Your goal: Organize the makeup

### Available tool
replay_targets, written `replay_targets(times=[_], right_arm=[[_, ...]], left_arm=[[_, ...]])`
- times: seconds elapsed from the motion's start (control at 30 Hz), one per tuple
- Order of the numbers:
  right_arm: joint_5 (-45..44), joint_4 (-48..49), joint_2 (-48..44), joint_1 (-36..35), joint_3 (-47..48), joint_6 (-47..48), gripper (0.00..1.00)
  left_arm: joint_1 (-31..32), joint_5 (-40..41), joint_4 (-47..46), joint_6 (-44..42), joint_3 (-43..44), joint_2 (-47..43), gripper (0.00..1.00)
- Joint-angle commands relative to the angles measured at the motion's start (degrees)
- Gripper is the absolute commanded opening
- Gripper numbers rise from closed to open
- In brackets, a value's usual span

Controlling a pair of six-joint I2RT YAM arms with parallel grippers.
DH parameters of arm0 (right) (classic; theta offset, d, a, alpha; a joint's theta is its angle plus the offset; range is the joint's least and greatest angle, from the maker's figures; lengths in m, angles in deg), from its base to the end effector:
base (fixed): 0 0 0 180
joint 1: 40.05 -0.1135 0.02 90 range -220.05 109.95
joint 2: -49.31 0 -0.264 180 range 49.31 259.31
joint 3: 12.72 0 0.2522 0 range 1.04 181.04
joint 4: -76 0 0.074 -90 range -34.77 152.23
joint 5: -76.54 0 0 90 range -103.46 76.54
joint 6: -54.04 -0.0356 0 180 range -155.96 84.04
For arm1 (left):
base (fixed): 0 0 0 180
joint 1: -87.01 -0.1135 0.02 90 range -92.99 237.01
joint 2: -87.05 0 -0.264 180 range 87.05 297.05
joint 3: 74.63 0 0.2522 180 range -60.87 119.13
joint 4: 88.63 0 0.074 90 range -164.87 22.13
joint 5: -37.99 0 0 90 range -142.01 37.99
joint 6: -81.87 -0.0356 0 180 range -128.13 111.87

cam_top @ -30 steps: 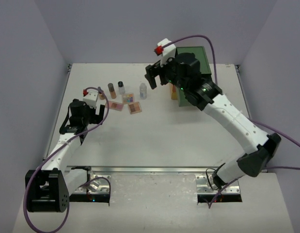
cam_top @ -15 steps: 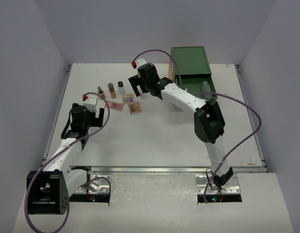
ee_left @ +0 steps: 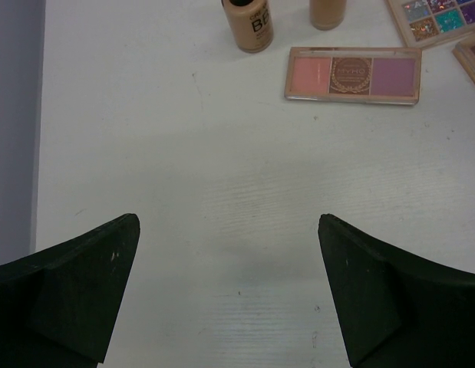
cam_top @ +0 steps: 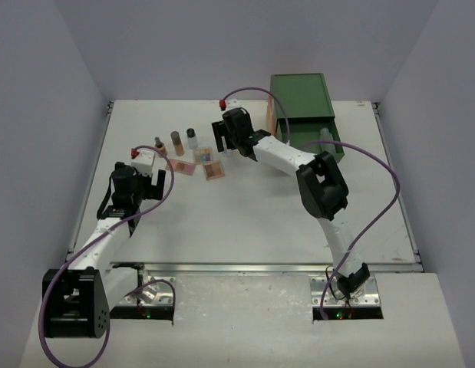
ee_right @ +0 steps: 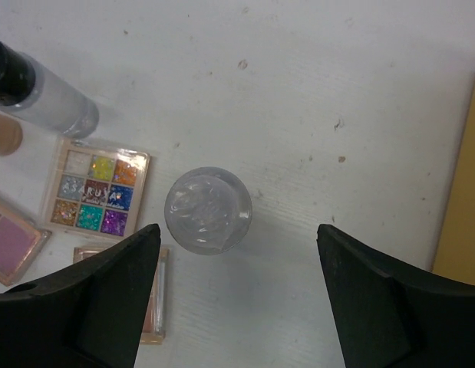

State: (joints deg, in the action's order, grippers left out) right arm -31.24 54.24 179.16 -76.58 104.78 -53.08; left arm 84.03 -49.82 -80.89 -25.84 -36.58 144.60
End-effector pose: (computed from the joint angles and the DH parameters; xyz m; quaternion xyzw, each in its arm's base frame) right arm 0.4282 0.3037 0.2017 -0.0757 0.8725 0.0871 0.4748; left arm 0.2131 0.0125 0.2019 0.0996 0.8478 0.1095 0.5092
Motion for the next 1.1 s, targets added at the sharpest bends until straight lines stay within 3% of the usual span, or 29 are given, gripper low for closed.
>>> replay_targets(times=[0.0, 0.37, 0.47, 0.57, 0.73, 0.8, 0.93, 1.07], right_arm=[[-1.12, 7.65, 0.42, -0.29, -1.86, -2.13, 0.81], [-0.03, 11.23, 4.95, -0.29, 0.71, -1.18, 0.7], [-0.38, 11.72, 6.18, -0.29, 1.93, -0.93, 0.63], [-1.15, 11.34, 7.16, -0.29, 3.47, -0.63, 0.45], [-1.32, 12.58, 4.9, -0.44, 1.29, 1.26, 0.07], [-0.56, 13.1, 2.63, -1.12, -0.34, 3.91, 0.0], [3.5, 13.31, -6.45, -3.97, -4.91, 12.78, 0.0], [6.12, 4.93, -16.64, -5.42, -5.62, 13.73, 0.0]], left_arm=[[-0.27, -1.31, -2.41, 0.22, 0.06, 1.08, 1.0], [-0.33, -1.81, -2.09, 0.22, 0.55, 2.05, 1.0], [-0.3, -1.81, -2.06, 0.22, 0.7, 2.37, 1.0], [-0.28, -1.66, -1.89, 0.22, 0.75, 2.58, 1.0], [-0.34, -1.74, -1.82, 0.14, 0.75, 2.66, 1.0], [-0.36, -1.75, -1.8, 0.14, 0.75, 2.66, 1.0], [-0.31, -1.58, -2.14, 0.1, 0.54, 2.54, 1.0], [-0.33, -1.52, -3.1, 0.14, 0.11, 2.55, 1.0]])
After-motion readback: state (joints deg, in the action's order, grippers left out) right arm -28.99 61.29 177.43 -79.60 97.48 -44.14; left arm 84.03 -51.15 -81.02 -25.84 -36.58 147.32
